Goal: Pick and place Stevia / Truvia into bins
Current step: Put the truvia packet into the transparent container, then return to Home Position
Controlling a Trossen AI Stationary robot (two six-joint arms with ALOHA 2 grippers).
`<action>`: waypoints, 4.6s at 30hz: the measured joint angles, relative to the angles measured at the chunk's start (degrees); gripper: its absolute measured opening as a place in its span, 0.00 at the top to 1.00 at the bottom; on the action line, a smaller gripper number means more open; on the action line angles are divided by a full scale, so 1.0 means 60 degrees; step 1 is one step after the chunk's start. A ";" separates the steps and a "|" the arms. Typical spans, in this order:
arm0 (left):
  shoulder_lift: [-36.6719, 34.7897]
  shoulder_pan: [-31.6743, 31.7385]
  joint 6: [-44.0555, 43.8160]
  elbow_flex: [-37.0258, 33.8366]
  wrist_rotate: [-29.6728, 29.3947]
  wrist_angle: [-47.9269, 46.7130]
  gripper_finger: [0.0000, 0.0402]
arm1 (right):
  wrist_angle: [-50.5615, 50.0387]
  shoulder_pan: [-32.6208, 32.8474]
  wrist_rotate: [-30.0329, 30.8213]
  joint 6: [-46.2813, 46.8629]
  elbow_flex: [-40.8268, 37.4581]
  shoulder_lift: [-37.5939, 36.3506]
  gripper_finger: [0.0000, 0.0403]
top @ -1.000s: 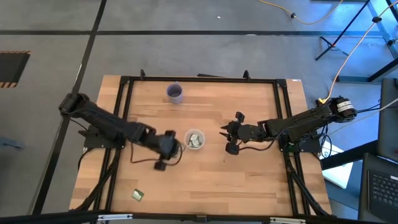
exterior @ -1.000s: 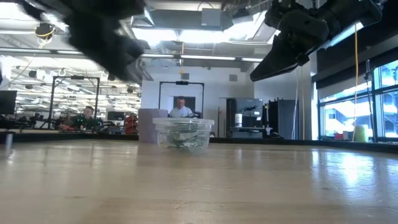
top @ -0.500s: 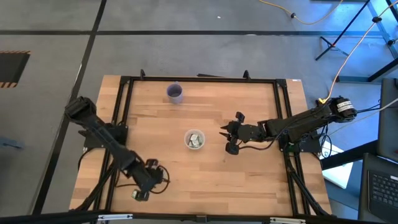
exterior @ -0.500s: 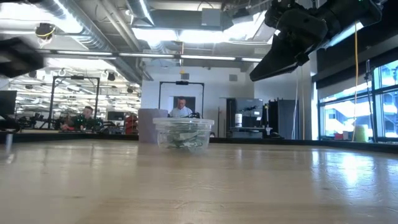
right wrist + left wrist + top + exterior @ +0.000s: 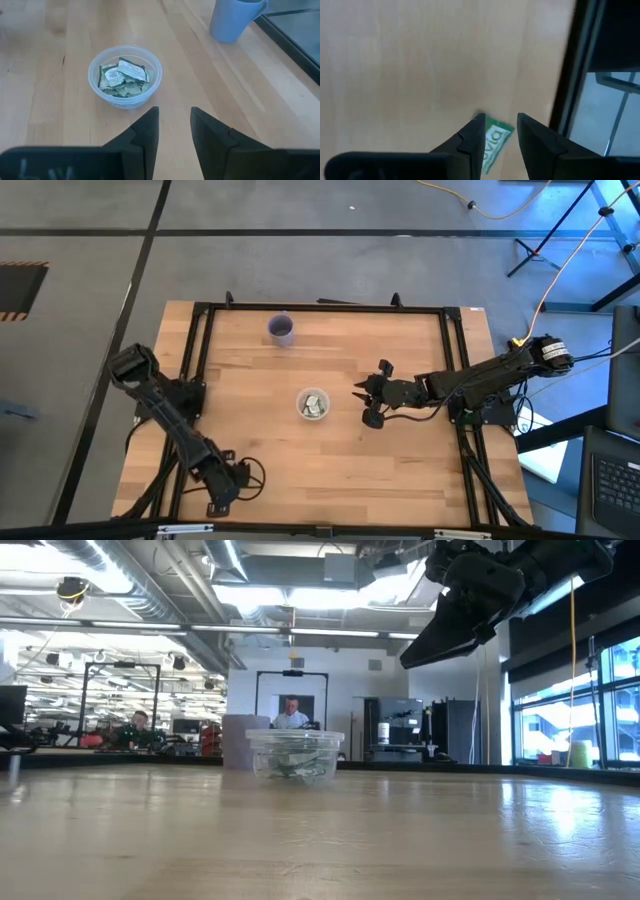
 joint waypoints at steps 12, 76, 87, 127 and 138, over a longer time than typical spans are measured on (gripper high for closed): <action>0.1068 -0.0495 0.0256 0.0620 -0.0176 -0.0494 0.78 | -0.0011 -0.0007 0.0004 -0.0030 0.0000 0.0000 0.71; 0.1688 0.7239 1.0626 0.1522 -0.4020 0.2257 0.99 | -0.0288 -0.0007 0.0004 -0.0532 0.0004 0.0000 0.71; 0.0803 0.7232 1.0640 0.1529 -0.3908 0.2301 0.80 | -0.0288 -0.0010 0.0004 -0.0510 0.0004 0.0000 0.71; -1.2426 0.8560 0.9770 -0.7516 -0.3656 0.6896 0.79 | 0.2249 -0.1703 -0.2994 -0.0492 -0.6353 -0.9429 0.71; -1.3713 0.8915 0.9698 -0.7519 -0.3593 0.6026 0.79 | 0.1362 -0.1854 -0.3028 -0.0503 -0.6575 -1.0907 0.71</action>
